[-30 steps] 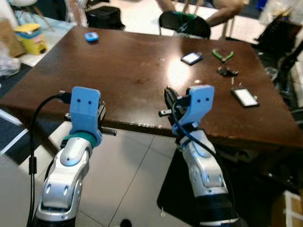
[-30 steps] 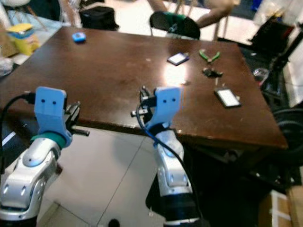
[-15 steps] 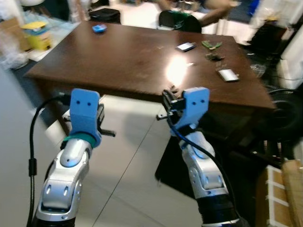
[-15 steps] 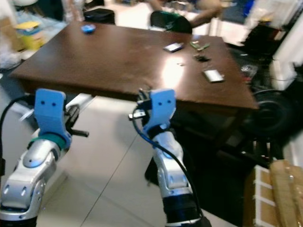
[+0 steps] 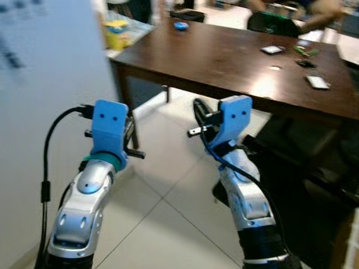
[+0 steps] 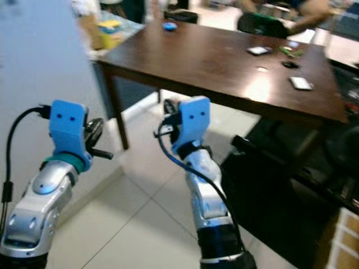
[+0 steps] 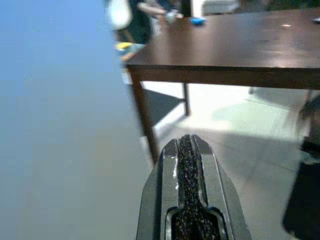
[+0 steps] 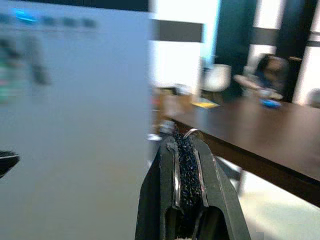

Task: Hang keys on a hook

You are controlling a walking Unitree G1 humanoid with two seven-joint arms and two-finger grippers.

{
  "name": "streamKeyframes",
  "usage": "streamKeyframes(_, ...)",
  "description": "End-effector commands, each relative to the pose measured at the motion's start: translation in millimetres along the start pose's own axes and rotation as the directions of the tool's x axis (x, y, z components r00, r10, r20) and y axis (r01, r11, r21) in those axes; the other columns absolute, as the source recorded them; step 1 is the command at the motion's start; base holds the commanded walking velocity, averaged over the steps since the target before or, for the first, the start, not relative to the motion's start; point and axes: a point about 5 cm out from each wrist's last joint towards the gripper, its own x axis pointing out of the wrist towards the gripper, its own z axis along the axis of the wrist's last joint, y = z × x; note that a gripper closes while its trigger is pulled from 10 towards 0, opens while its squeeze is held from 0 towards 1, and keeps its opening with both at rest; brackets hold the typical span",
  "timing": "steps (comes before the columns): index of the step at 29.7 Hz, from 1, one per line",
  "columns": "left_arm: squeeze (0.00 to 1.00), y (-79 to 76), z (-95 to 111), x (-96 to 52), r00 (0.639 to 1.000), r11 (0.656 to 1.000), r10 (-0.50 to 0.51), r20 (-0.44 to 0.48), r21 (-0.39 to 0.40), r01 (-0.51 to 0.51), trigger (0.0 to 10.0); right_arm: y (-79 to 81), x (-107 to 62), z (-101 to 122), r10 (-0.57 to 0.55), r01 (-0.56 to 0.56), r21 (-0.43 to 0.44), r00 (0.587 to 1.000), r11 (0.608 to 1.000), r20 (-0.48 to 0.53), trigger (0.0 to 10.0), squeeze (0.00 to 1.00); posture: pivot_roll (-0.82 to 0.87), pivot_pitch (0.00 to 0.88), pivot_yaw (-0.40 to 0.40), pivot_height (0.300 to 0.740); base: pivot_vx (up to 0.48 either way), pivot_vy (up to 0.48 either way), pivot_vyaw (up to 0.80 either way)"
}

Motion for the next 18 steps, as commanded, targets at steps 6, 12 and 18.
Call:
streamKeyframes(6, 0.0, -6.6, 15, 5.9, 0.997, 0.999, -0.036, 0.061, 0.019, 0.035, 10.0, -11.8, 8.2, 13, -0.01, 0.011, -0.03, 0.999, 0.999, 0.045, 10.0, 0.0, -0.02, 0.03, 0.067, 0.74, 0.0, 0.0, 0.77)
streamKeyframes(12, 0.0, -9.0, 25, 12.9, 0.994, 0.998, -0.057, 0.093, 0.023, 0.055, 10.0, -16.6, 12.3, 19, -0.009, 0.012, -0.049, 0.998, 0.999, 0.065, 10.0, 0.0, -0.02, 0.03, 0.067, 0.74, 0.0, 0.0, 0.77)
streamKeyframes(18, 0.0, -10.0, 36, 19.6, 0.988, 0.997, -0.059, 0.14, 0.052, 0.052, 10.0, -23.9, 16.3, 26, -0.028, 0.034, -0.065, 0.996, 0.997, 0.084, 10.0, 0.0, -0.02, 0.041, 0.074, 0.74, 0.044, 0.0, 0.77)
